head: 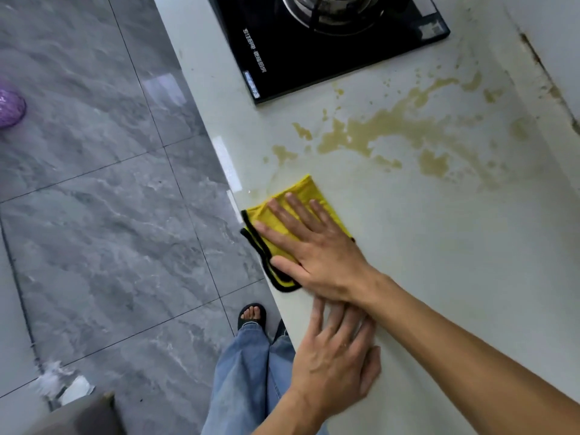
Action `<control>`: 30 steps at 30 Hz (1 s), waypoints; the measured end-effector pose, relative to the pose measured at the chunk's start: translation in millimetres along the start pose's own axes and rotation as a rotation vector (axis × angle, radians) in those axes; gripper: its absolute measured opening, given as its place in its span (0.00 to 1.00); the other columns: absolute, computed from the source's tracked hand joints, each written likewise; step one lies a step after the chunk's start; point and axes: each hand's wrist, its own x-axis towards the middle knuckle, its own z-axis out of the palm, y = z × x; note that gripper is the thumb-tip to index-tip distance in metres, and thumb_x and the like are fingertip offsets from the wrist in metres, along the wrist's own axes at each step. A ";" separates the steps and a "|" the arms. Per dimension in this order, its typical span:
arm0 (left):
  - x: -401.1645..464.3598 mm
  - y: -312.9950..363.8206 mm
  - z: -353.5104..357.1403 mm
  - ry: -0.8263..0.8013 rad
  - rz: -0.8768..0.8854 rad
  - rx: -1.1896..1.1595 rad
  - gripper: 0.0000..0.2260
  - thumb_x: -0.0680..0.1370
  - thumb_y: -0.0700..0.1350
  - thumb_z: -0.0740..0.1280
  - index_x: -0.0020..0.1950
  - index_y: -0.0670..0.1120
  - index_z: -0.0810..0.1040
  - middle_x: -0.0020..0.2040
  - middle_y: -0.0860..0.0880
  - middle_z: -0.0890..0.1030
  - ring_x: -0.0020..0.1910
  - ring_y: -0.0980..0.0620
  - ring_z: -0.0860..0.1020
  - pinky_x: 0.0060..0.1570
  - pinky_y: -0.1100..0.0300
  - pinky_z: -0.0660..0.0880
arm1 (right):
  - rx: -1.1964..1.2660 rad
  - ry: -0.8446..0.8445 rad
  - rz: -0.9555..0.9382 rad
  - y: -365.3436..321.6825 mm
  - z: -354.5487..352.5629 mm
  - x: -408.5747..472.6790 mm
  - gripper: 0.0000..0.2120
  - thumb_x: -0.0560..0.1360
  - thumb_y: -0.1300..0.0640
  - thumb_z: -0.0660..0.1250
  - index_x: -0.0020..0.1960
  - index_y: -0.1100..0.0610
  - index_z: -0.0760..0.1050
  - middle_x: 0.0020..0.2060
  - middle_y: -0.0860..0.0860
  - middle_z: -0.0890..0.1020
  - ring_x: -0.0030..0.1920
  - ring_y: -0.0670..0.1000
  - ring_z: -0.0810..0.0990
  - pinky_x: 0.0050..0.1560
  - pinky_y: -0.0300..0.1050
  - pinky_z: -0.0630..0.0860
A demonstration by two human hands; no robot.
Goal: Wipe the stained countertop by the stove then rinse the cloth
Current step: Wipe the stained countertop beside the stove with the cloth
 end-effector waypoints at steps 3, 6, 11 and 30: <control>0.7 0.0 -3.4 0.002 -0.005 -0.005 0.25 0.77 0.56 0.69 0.72 0.47 0.78 0.78 0.43 0.73 0.82 0.40 0.64 0.81 0.36 0.59 | 0.038 0.019 0.065 5.6 -12.1 48.8 0.30 0.85 0.37 0.52 0.85 0.39 0.50 0.86 0.46 0.46 0.86 0.53 0.41 0.84 0.56 0.37; -1.1 0.4 -3.5 0.018 -0.005 0.004 0.30 0.78 0.56 0.68 0.79 0.47 0.72 0.84 0.44 0.64 0.85 0.41 0.58 0.79 0.36 0.60 | 0.063 0.028 0.227 42.1 -25.7 62.1 0.30 0.86 0.37 0.49 0.85 0.39 0.45 0.86 0.46 0.42 0.85 0.51 0.36 0.83 0.57 0.36; -0.6 1.0 2.9 0.042 -0.003 -0.021 0.30 0.77 0.56 0.69 0.78 0.48 0.73 0.82 0.44 0.68 0.84 0.41 0.62 0.79 0.35 0.61 | 0.012 0.051 0.236 26.2 -10.1 10.4 0.31 0.85 0.38 0.49 0.86 0.42 0.46 0.86 0.50 0.43 0.85 0.56 0.38 0.84 0.59 0.38; -0.4 2.2 10.2 0.109 -0.016 0.019 0.31 0.76 0.56 0.68 0.79 0.50 0.73 0.84 0.45 0.65 0.84 0.43 0.62 0.78 0.38 0.63 | 0.072 0.081 0.253 28.1 -23.4 69.9 0.31 0.85 0.37 0.50 0.85 0.39 0.47 0.86 0.47 0.44 0.85 0.52 0.38 0.82 0.53 0.32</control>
